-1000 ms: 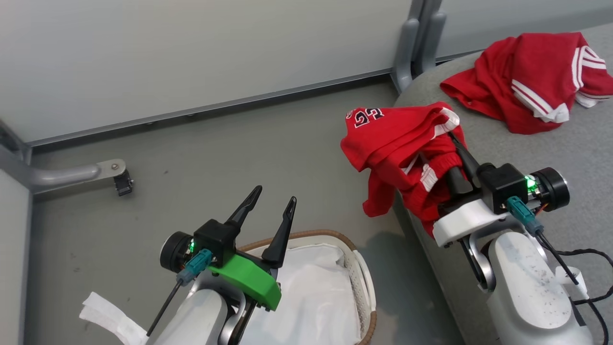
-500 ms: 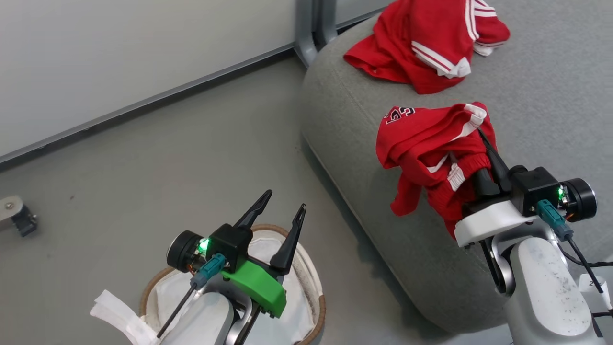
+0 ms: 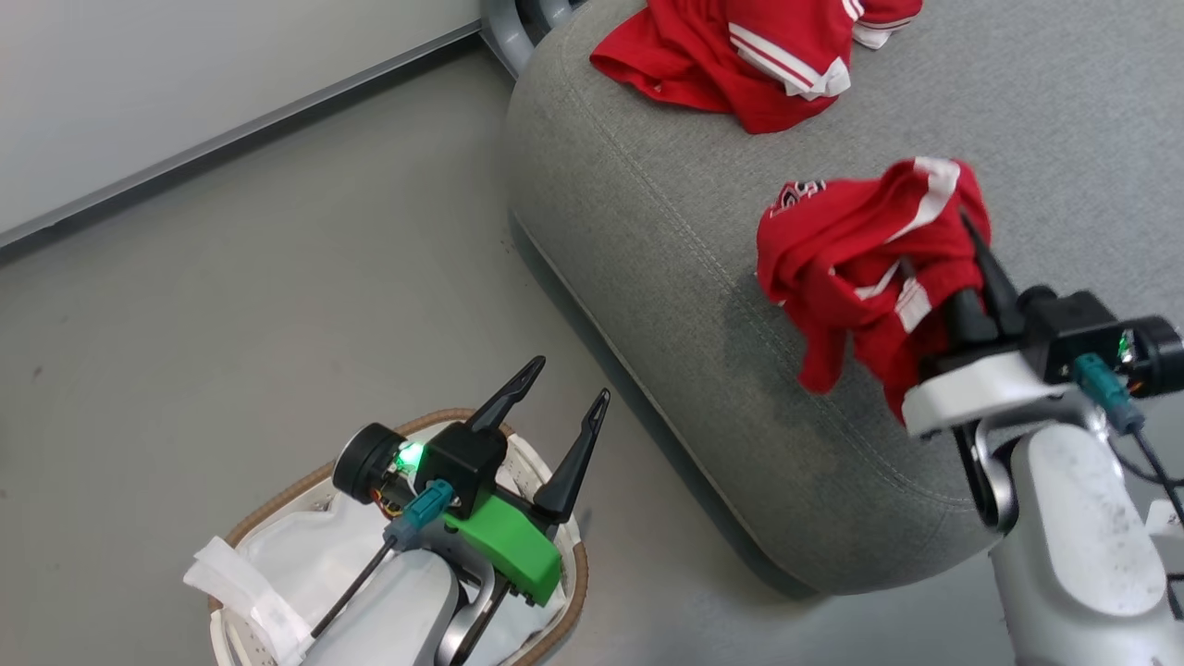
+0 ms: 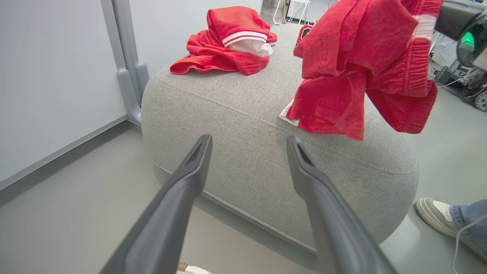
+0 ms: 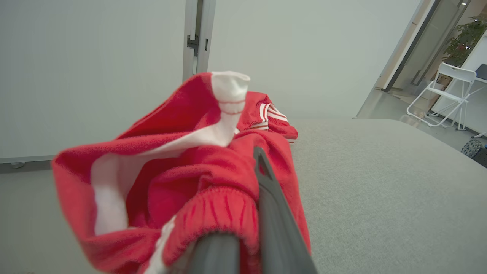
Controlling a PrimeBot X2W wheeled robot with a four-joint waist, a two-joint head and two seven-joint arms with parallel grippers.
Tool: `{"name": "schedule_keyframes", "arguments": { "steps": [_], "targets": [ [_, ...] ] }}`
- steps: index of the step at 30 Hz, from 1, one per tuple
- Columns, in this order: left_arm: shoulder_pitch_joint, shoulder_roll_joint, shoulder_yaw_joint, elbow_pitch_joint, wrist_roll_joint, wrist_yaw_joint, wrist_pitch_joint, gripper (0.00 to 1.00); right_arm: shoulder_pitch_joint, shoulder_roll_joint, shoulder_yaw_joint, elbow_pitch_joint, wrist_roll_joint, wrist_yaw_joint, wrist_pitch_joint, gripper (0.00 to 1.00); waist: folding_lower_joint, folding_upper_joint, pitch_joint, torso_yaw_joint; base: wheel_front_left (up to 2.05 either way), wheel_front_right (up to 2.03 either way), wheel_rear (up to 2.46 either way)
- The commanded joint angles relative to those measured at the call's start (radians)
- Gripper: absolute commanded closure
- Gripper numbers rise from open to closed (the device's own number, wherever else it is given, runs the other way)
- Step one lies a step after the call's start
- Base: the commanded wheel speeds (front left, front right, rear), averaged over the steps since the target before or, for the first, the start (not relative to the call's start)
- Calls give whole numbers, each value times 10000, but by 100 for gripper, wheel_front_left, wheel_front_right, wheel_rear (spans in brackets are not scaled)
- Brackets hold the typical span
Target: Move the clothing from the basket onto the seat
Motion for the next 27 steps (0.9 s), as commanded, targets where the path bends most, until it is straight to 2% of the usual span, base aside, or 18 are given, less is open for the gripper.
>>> {"name": "schedule_keyframes", "arguments": {
  "steps": [1,5,10,15,20,23,27],
  "targets": [
    [-212,119,-27,-61,111,-45,0,0,-474,-30,-170,-120,-101,-14,-23,100,0,-1,300,288,0,0,0],
    [-476,182,-229,-247,166,-45,0,0,-1825,-54,-914,-255,-663,-14,-23,100,0,-1,752,704,0,0,0],
    [-843,201,-420,-506,232,-46,0,0,-3751,-801,-1703,-96,-1226,-14,-21,100,0,-1,1385,1389,0,0,0],
    [-1170,183,-735,-739,377,-46,0,0,-5641,-2207,-2191,764,-1515,-16,-23,100,0,-1,2161,2177,0,0,0],
    [-1507,80,-976,-881,547,-41,0,0,-6832,-3671,-2746,2037,-1538,-16,-20,100,0,-1,2944,2928,0,0,0],
    [-1695,64,-973,-990,661,-42,0,0,-7114,-4221,-3101,2854,-1480,-16,-20,100,0,-1,3404,3270,0,0,0],
    [-1863,25,-924,-1092,778,-42,2,0,-6955,-4464,-3316,3512,-1719,-15,-21,100,0,-1,3895,3506,0,0,0]
  ]
}}
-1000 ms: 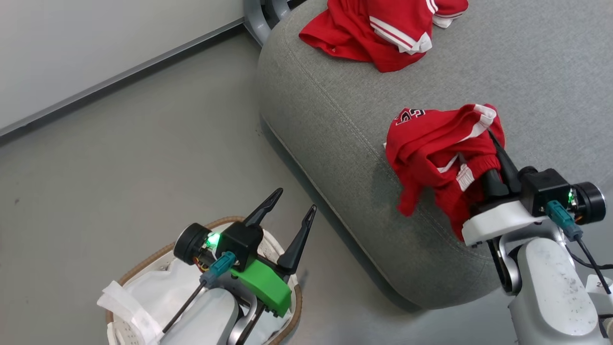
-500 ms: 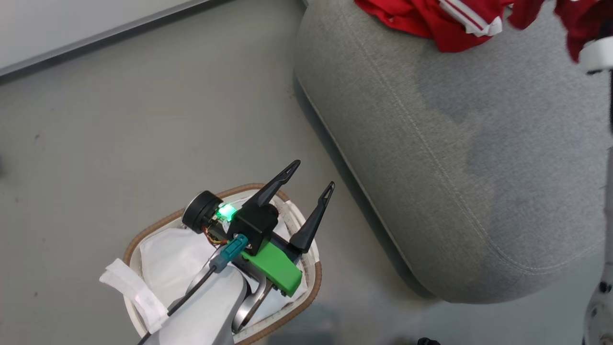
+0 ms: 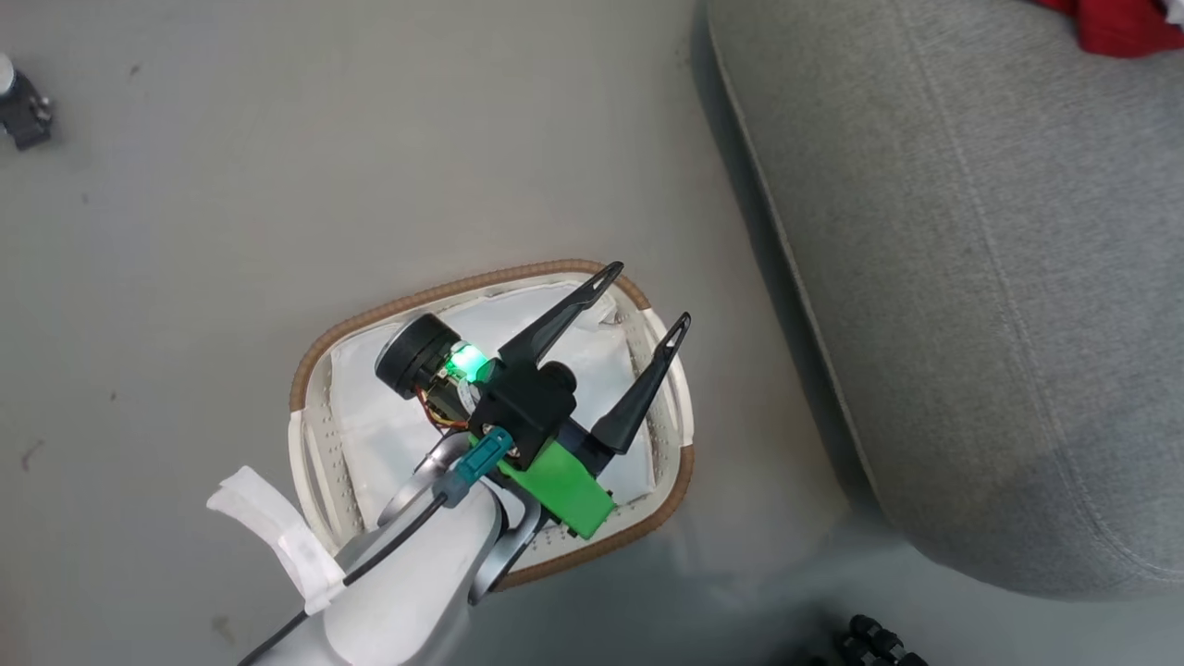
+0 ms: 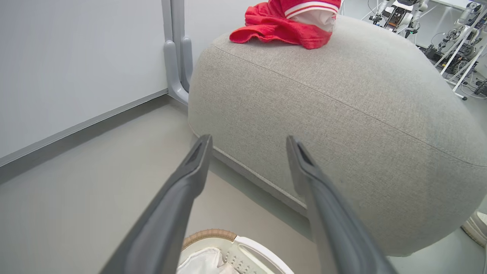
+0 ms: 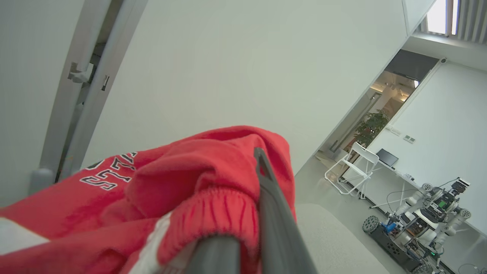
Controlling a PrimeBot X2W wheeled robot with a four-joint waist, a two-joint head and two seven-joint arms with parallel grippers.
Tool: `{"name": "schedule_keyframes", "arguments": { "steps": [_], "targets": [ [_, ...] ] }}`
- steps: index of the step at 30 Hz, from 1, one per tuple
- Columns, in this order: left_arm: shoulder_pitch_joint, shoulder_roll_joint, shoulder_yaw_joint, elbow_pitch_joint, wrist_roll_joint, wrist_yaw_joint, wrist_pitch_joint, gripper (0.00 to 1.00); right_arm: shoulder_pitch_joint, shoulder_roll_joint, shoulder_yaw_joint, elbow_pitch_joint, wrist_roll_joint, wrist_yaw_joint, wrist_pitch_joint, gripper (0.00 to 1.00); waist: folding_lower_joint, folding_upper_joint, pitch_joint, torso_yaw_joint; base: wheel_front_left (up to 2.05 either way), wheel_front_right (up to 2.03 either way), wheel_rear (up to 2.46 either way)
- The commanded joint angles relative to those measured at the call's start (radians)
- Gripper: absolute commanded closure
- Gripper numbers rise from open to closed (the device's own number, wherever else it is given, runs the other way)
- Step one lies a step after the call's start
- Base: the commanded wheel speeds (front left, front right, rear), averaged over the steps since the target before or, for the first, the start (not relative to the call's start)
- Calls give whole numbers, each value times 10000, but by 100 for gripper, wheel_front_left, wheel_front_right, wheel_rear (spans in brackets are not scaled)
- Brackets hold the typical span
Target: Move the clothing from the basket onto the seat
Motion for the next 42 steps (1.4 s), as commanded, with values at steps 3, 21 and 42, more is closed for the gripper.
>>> {"name": "schedule_keyframes", "arguments": {
  "steps": [3,21,42],
  "targets": [
    [-283,-14,119,-115,152,-36,3,0,535,266,-152,279,-48,-15,-18,100,-2,-1,1172,866,0,0,0],
    [11,84,404,-226,262,-36,5,0,2860,1849,-210,-638,-172,-15,-19,0,-2,-1,796,254,0,0,0],
    [1210,-637,2552,13,-333,44,5,0,4486,2178,982,-1190,585,-15,-19,0,-2,-1,-2600,463,0,0,0]
  ]
}}
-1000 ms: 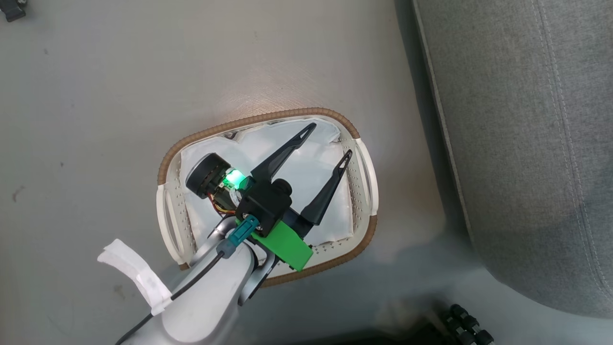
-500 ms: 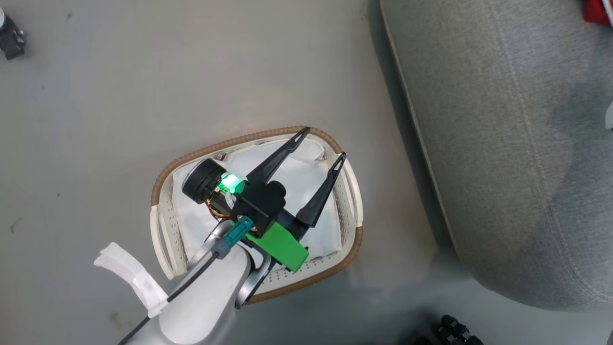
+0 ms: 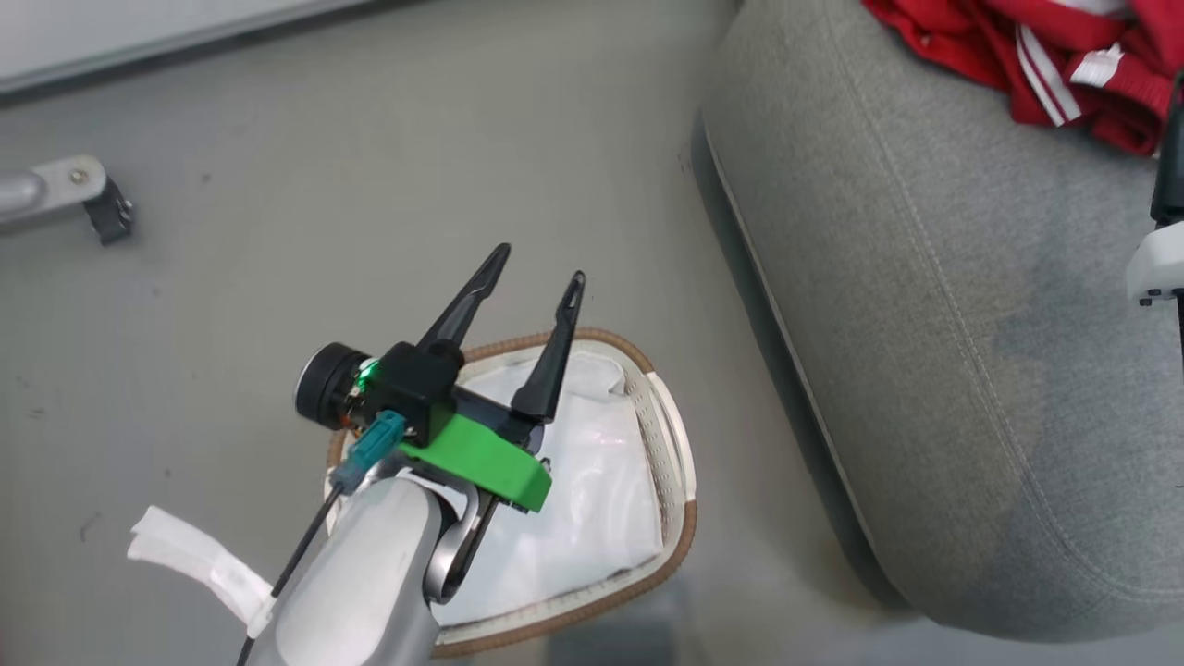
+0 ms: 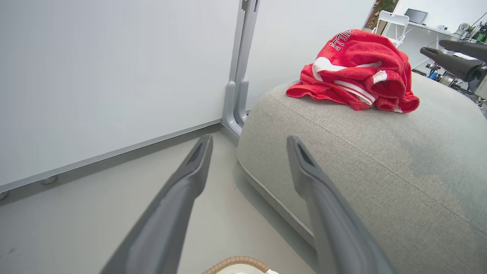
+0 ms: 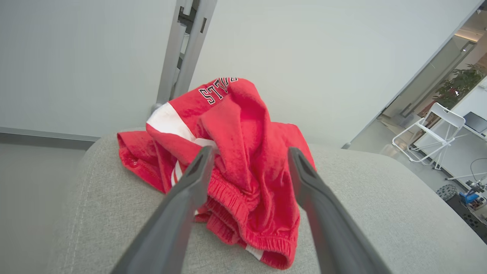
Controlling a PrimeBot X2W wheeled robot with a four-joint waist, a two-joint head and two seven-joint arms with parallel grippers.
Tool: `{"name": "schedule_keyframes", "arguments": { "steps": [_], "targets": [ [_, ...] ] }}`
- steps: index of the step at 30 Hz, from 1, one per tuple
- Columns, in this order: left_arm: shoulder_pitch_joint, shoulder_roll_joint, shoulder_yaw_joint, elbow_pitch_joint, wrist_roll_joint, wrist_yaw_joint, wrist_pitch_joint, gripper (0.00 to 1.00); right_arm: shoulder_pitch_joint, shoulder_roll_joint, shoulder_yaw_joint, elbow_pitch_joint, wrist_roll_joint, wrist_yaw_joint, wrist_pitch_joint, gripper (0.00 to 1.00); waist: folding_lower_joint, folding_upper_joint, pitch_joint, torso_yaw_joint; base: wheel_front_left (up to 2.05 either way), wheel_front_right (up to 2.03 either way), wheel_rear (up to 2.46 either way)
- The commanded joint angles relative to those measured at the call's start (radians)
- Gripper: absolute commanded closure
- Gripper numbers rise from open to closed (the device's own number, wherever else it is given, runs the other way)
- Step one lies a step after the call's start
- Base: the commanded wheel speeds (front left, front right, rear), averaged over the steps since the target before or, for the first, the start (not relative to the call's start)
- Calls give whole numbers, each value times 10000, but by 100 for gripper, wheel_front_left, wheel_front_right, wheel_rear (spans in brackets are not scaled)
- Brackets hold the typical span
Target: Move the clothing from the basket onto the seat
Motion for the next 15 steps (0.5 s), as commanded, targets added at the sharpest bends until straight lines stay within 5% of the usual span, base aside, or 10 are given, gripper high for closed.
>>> {"name": "schedule_keyframes", "arguments": {
  "steps": [1,15],
  "targets": [
    [260,-50,208,23,-12,25,7,0,124,-61,103,43,155,-17,-19,0,0,0,-1086,408,0,0,0],
    [1807,-325,3241,-416,137,261,7,0,195,1234,1893,686,1202,-17,-19,0,0,0,-2744,1452,0,0,0]
  ]
}}
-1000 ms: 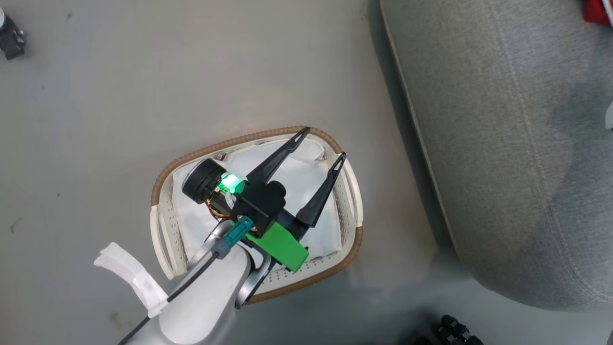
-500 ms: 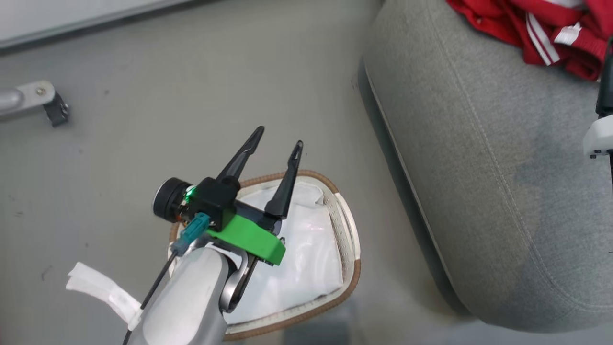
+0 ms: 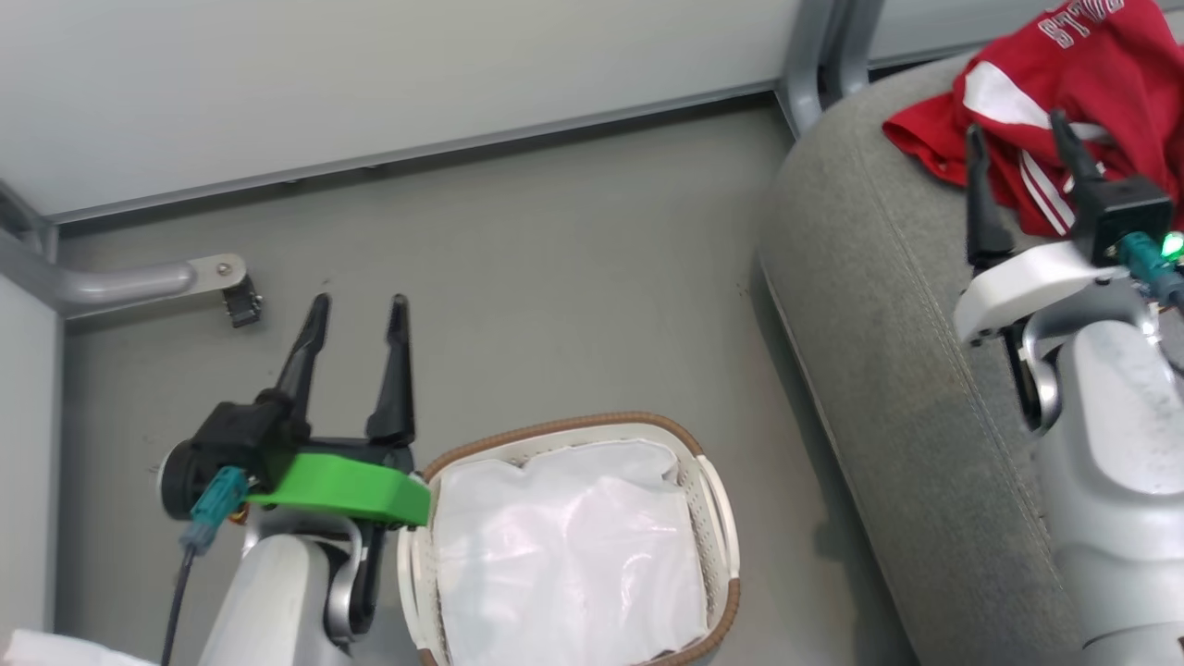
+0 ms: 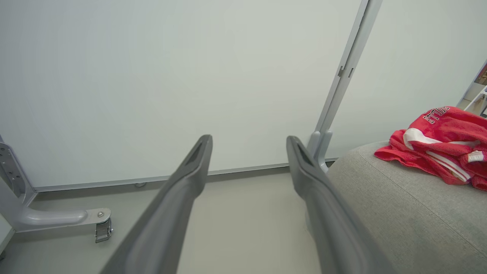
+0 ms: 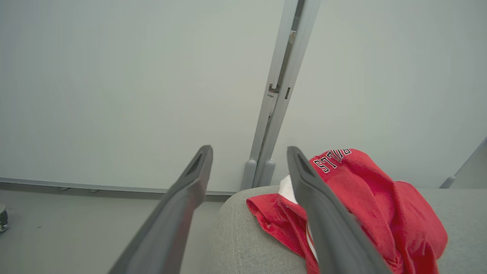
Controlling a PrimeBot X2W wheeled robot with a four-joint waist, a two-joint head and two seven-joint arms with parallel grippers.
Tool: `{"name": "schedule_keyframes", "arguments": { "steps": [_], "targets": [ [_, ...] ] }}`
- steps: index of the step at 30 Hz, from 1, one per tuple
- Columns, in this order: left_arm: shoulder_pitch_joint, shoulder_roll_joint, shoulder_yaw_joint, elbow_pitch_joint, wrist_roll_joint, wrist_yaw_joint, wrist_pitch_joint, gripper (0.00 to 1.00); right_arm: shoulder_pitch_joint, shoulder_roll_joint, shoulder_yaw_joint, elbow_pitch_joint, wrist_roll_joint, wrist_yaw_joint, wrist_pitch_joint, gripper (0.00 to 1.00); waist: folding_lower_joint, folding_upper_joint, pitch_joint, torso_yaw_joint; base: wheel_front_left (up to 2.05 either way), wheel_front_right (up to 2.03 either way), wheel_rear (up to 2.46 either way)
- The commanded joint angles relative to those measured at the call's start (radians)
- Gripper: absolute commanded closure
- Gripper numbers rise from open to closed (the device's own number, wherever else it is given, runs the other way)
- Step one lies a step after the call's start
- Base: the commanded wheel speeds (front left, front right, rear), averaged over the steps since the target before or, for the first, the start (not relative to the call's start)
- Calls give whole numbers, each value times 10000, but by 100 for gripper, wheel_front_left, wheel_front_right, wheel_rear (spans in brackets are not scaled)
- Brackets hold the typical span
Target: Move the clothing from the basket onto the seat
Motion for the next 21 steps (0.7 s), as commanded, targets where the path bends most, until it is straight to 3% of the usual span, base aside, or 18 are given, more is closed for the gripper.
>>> {"name": "schedule_keyframes", "arguments": {
  "steps": [1,11,21],
  "targets": [
    [287,-10,265,-46,127,78,9,0,307,128,138,-67,167,-15,-19,0,1,0,-587,604,0,0,0],
    [1630,-52,1613,47,242,195,9,0,2502,891,1049,-1136,914,-15,-19,0,1,0,-1086,948,0,0,0],
    [3014,-53,1487,362,0,259,9,0,4658,943,1844,-1804,2105,-15,-19,0,1,0,-1704,894,0,0,0]
  ]
}}
